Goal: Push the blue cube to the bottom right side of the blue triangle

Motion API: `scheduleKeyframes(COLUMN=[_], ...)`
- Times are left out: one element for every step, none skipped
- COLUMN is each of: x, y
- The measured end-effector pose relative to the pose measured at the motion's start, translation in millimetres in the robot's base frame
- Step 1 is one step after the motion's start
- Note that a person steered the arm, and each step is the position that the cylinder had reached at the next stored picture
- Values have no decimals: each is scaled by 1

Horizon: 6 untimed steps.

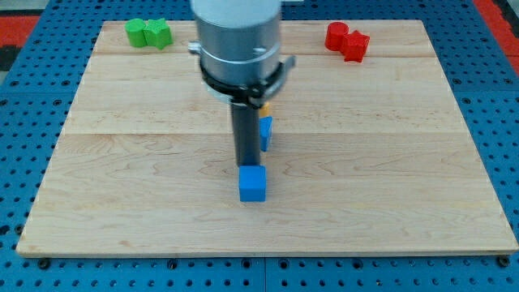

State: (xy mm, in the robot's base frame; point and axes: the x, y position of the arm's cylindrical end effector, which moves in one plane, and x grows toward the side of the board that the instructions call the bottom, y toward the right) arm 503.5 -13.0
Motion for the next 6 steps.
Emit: scheduleKeyframes(x=[16, 41, 65, 64, 45, 43], y=[-28, -81, -73, -30, -4, 16])
